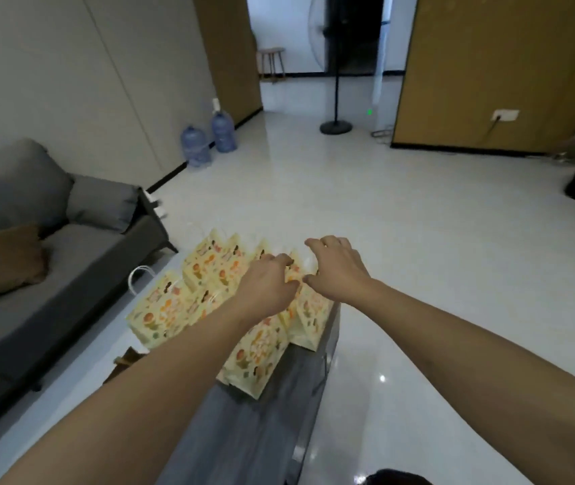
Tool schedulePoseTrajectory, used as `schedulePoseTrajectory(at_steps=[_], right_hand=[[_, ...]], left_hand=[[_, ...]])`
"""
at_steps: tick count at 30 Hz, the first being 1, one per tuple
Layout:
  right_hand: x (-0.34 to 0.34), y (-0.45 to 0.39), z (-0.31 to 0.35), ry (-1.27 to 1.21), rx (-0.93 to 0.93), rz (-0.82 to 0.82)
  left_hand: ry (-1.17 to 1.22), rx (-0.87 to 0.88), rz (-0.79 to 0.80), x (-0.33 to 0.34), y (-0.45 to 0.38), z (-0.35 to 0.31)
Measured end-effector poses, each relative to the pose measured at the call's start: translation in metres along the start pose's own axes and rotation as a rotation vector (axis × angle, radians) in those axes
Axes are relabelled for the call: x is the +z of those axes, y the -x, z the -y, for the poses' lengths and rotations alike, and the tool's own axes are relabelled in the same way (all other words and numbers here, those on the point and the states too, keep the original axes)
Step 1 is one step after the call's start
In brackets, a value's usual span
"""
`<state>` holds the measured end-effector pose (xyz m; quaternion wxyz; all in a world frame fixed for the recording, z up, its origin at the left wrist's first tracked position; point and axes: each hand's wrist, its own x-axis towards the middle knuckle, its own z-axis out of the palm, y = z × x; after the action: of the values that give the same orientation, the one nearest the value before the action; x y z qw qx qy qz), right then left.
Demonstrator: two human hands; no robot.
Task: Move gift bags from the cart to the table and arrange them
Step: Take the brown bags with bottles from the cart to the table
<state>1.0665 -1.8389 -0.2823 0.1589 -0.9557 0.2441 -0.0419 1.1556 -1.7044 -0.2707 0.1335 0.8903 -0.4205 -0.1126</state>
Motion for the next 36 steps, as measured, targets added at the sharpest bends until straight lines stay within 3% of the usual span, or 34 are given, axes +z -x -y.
schedulePoseTrajectory(at_steps=[17,23,36], right_hand=[[-0.100,0.235,-0.489,-0.173,0.832,-0.139],[-0.106,0.307,-0.587,-0.222,1.081,-0.191],[-0.092,0.358,-0.715,-0.351,1.676,-0.238]], left_hand=[[-0.175,0.641,0.321,0.205,-0.123,-0.488],[-0.224,0.890,0.467,0.275,-0.133,-0.623],[-0.178,1.283,0.830,0.432,-0.202,-0.823]])
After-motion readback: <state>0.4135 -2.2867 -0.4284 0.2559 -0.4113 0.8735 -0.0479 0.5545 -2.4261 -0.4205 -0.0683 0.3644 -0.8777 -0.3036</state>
